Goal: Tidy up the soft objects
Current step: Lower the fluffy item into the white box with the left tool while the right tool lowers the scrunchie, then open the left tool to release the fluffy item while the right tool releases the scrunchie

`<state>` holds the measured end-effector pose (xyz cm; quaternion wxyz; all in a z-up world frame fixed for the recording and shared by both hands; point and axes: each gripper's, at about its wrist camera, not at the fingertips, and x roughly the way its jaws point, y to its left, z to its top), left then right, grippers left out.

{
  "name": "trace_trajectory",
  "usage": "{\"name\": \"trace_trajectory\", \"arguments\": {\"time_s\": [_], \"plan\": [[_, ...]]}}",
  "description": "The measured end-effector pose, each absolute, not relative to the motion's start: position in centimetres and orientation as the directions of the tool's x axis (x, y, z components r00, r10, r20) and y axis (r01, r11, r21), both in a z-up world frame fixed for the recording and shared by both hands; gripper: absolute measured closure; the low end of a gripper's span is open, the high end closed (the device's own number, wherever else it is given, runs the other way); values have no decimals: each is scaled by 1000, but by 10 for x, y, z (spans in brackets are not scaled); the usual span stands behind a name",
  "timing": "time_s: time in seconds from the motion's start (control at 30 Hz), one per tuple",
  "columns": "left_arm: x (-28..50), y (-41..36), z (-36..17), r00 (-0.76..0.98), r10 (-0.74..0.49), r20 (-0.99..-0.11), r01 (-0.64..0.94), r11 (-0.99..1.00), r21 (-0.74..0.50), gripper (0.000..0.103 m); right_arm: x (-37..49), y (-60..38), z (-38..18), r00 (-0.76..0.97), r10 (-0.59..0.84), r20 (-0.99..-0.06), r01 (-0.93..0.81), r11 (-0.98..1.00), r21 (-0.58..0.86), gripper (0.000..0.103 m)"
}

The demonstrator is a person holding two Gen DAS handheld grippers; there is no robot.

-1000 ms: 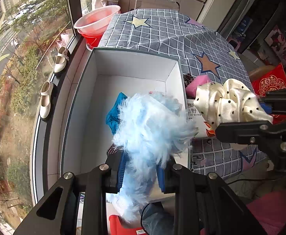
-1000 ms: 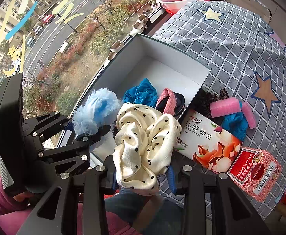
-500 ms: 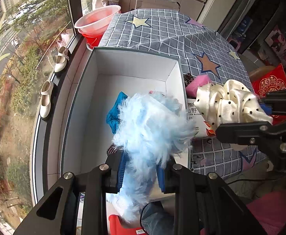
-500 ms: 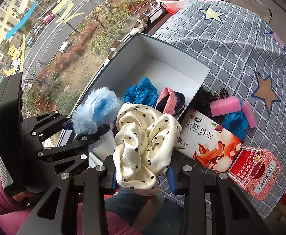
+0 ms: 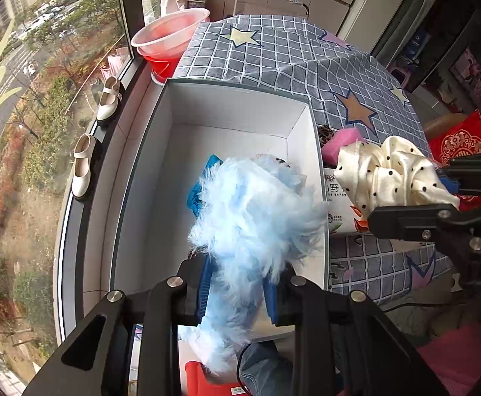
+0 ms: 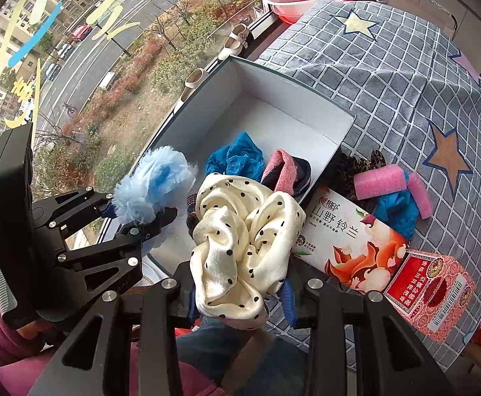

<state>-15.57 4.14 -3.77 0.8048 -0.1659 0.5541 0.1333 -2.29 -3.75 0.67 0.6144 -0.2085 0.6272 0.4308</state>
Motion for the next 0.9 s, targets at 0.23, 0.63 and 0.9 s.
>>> {"name": "trace_trajectory", "arguments": {"time_s": [0.23, 0.63, 0.9], "plan": [[-154, 54, -42, 328, 50, -943, -441, 891, -107, 73, -21, -19, 1, -167, 257, -952, -812, 511, 281, 64], [-137, 66, -47, 315, 64, -947, -450, 888, -89, 73, -2, 7, -6, -149, 247, -957, -829, 496, 257, 64], [-126, 68, -50, 306, 66, -950, -449, 890, -83, 73, 10, 16, -12, -144, 238, -961, -828, 502, 249, 64]]}}
